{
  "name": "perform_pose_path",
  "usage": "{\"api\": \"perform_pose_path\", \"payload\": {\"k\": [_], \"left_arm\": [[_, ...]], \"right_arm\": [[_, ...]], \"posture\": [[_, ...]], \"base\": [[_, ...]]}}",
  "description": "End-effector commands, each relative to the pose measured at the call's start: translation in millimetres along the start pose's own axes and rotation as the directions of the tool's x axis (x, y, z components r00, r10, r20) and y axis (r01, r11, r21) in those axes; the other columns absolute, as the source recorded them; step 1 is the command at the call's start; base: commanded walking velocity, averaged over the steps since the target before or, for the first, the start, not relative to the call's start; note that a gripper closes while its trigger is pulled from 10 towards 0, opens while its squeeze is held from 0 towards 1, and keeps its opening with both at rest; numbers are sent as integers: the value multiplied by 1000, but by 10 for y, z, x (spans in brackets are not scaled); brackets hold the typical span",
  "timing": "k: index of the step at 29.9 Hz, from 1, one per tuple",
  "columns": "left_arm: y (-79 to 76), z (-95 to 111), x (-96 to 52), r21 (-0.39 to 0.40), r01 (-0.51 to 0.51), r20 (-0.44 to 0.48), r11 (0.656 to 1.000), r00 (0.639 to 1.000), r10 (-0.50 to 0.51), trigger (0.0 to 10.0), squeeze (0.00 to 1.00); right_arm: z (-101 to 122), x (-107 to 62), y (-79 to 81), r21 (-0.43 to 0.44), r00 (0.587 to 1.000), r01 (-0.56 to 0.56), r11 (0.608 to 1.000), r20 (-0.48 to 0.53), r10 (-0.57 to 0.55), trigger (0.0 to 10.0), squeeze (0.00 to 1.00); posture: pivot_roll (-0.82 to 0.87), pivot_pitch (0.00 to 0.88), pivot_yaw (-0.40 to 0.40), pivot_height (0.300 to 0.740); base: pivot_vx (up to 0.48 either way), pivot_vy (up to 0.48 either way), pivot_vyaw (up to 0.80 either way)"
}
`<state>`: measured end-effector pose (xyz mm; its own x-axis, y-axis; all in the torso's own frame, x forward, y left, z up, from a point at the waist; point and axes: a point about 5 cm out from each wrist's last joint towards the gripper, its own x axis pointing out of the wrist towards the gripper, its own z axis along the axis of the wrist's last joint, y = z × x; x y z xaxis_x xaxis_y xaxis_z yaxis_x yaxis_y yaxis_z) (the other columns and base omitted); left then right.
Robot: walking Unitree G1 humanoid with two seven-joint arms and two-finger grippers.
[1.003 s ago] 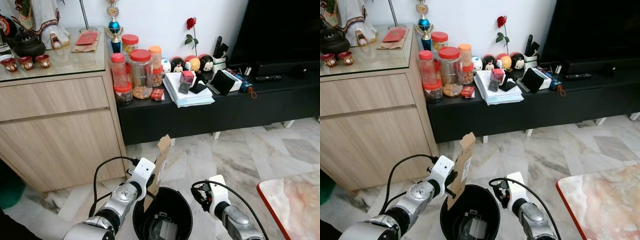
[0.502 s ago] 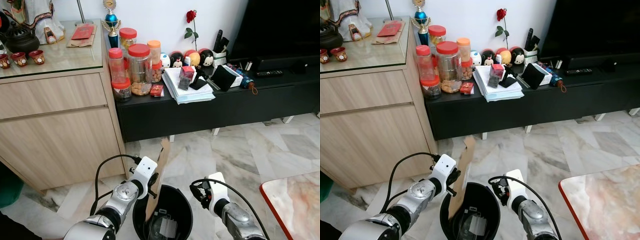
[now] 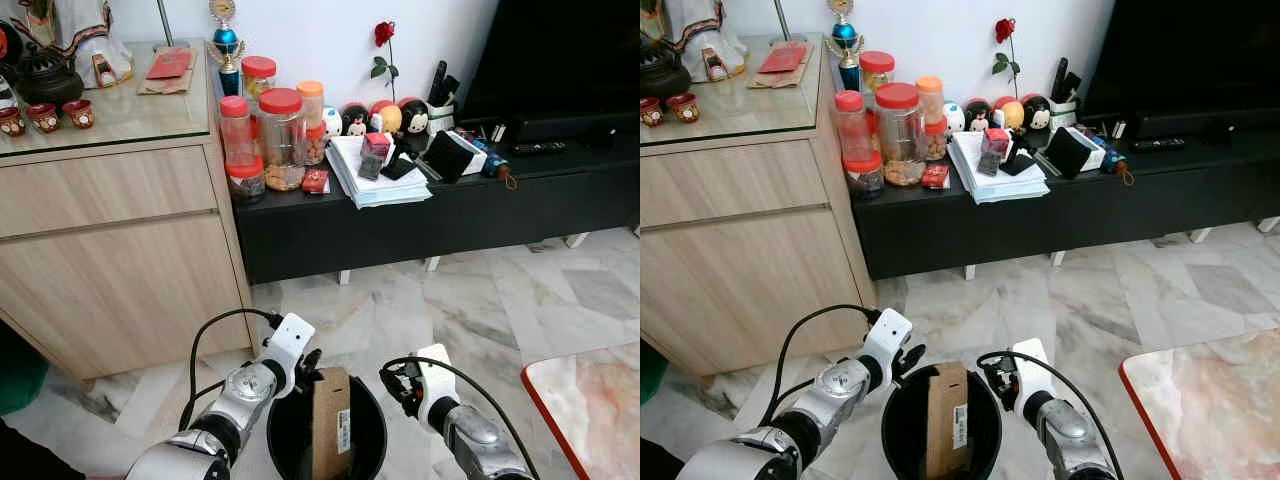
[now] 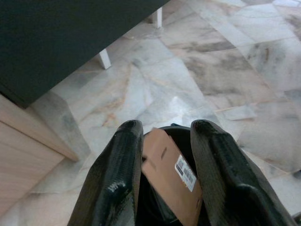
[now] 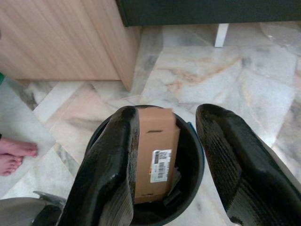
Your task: Picking trash to rubbish bin
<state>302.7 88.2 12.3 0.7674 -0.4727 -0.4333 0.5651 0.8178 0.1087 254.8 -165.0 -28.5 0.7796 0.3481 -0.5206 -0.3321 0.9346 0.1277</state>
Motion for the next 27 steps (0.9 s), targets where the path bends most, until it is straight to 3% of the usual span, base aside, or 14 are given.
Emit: {"api": "perform_pose_path", "payload": {"k": [1,7,13,16,18,22,27], "left_arm": [[55,15,-5,19,-23,-3,1000,1000,23,10000,0],[276,-194,-135,44,-148,-94,988,984,151,10000,0],[379,-354,-243,15,-203,-144,979,968,203,10000,0],[485,-688,-461,-49,-316,-260,948,920,293,10000,0],[491,-719,-482,-57,-328,-272,943,914,301,10000,0],[514,-959,-650,-73,-406,-366,911,861,354,10000,0],[479,-1130,-768,-53,-419,-426,906,830,359,10000,0]], "right_arm": [[-1,-14,-41,12,999,41,999,8,-41,10000,0],[-166,-100,-161,20,981,186,982,-51,-185,10000,0],[-332,-193,-229,20,960,260,965,-113,-257,10000,0],[-630,-372,-293,60,913,365,929,-216,-345,10000,0],[-658,-388,-294,60,908,374,925,-226,-352,10000,0],[-848,-472,-226,106,890,395,913,-290,-352,10000,0],[-899,-494,-196,124,882,417,900,-294,-368,10000,0]], "posture": [[36,33,-23,740],[40,32,-18,740],[45,29,-15,740],[47,26,-17,740],[47,26,-17,740],[49,7,-12,740],[42,0,-7,740]], "base": [[0,0,0],[0,0,0],[0,0,0],[0,0,0],[0,0,0],[0,0,0],[0,0,0]]}}
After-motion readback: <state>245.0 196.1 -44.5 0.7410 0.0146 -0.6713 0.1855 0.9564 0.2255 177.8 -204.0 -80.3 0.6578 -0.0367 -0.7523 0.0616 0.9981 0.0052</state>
